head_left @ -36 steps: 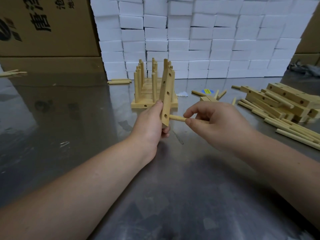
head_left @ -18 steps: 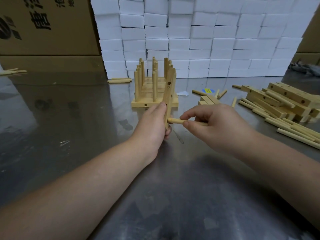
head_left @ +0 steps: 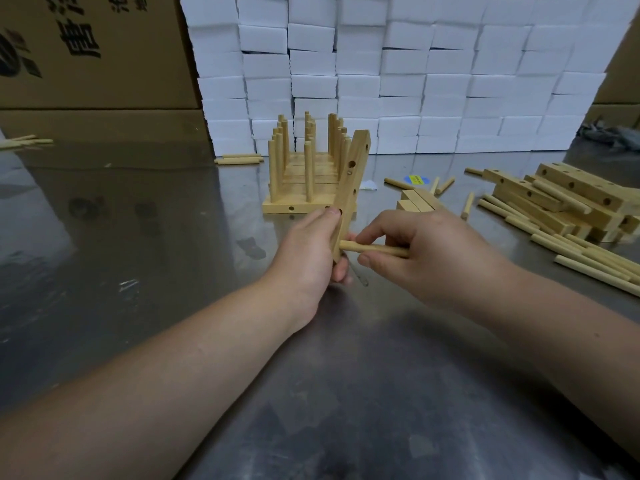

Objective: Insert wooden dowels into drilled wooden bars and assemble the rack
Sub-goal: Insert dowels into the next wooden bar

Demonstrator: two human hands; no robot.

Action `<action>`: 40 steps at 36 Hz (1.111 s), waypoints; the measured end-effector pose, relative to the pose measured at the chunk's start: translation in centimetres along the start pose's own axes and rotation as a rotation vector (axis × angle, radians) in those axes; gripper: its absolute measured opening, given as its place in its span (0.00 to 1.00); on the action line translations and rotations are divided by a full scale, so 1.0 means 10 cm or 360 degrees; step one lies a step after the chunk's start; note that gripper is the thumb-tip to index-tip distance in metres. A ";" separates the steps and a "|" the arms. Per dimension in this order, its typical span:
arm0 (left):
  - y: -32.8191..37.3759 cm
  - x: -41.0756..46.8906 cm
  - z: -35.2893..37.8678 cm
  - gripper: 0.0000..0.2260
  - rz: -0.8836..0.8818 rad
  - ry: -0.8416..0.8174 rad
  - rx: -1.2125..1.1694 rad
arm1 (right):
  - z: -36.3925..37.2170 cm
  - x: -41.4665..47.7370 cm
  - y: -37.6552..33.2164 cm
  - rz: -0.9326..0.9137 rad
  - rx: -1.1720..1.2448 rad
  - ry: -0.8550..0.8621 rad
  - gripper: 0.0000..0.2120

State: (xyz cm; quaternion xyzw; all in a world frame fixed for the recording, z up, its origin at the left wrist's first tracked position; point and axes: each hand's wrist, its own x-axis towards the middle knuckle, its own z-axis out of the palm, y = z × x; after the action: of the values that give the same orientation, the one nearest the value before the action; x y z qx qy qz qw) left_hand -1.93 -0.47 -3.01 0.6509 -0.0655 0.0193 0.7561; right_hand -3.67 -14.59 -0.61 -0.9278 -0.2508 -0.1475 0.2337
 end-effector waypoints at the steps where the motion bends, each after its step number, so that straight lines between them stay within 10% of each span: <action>1: 0.00 0.00 0.00 0.12 0.0004 -0.0007 -0.0012 | 0.00 0.00 0.00 -0.0006 -0.0005 0.0016 0.07; 12: 0.02 -0.03 0.04 0.10 0.0027 0.0012 0.0043 | 0.06 -0.01 -0.01 0.0053 0.0159 0.0072 0.02; 24: 0.06 -0.06 0.09 0.11 0.0155 -0.0008 0.0140 | 0.06 0.00 -0.02 0.0225 0.0784 0.0052 0.21; 40: 0.02 -0.01 0.08 0.11 0.0147 0.0107 0.0167 | 0.02 0.03 -0.04 0.0394 0.0636 0.0139 0.19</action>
State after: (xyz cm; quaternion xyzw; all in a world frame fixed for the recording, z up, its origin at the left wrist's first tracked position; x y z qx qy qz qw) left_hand -2.08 -1.23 -2.74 0.6850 -0.0690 0.0794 0.7209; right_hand -3.62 -14.02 -0.53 -0.8795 -0.1489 -0.1050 0.4396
